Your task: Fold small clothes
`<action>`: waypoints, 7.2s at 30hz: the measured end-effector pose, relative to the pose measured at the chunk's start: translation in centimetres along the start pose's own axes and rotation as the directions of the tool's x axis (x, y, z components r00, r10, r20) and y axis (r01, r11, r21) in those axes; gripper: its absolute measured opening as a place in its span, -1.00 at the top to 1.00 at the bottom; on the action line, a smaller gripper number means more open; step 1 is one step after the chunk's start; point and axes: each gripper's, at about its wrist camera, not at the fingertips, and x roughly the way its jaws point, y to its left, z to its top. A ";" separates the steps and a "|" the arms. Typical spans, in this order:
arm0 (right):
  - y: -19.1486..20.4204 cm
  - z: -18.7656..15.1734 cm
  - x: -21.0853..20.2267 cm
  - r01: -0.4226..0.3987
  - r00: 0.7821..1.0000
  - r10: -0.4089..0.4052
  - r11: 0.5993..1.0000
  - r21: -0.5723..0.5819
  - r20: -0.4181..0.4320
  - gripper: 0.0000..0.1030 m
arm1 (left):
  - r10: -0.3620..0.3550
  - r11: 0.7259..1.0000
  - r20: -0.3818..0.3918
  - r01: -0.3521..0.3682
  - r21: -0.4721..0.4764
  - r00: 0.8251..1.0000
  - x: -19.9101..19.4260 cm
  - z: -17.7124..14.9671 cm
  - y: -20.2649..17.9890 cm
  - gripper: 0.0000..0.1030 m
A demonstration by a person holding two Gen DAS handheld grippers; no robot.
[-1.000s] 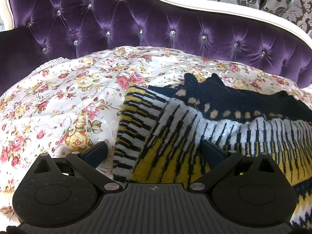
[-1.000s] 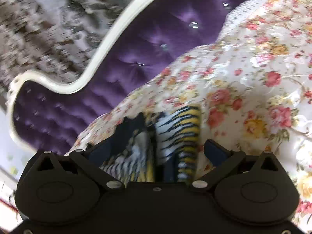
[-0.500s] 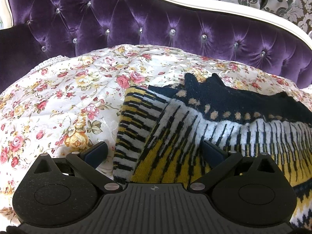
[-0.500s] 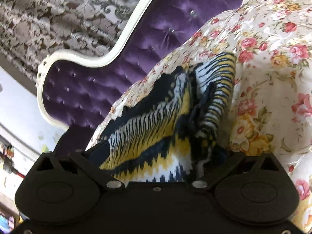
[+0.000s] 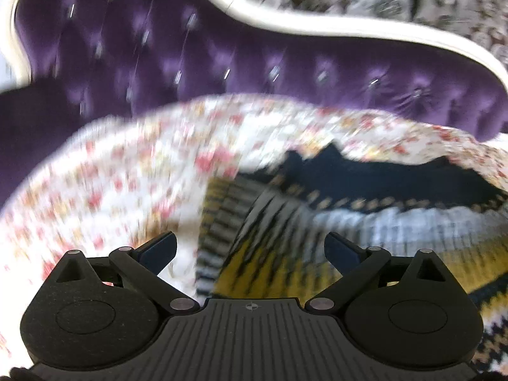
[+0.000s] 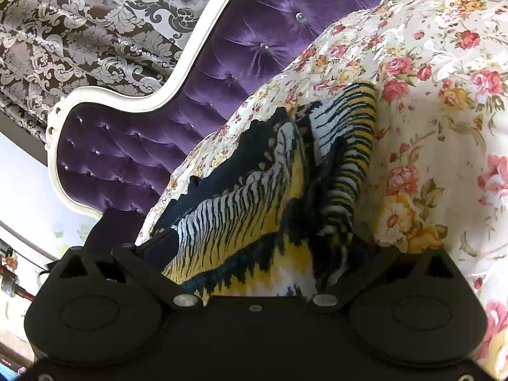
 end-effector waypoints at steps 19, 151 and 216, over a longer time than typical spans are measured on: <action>0.1 -0.2 -0.2 -0.004 0.999 0.005 1.000 0.015 -0.039 -0.99 | -0.204 0.978 -0.117 0.196 -0.074 0.972 3.4 0.3 -10.2 -0.13; 23.8 -18.1 12.5 0.196 0.980 -0.126 0.502 -0.843 0.153 0.76 | -0.605 0.738 -0.074 0.523 -0.426 0.793 2.0 0.4 7.8 -0.61; 10.7 -4.4 16.0 -0.067 0.996 0.052 0.976 -0.208 -0.078 -0.13 | -0.715 0.611 -0.032 0.602 -0.514 0.698 2.4 -6.9 7.8 -0.56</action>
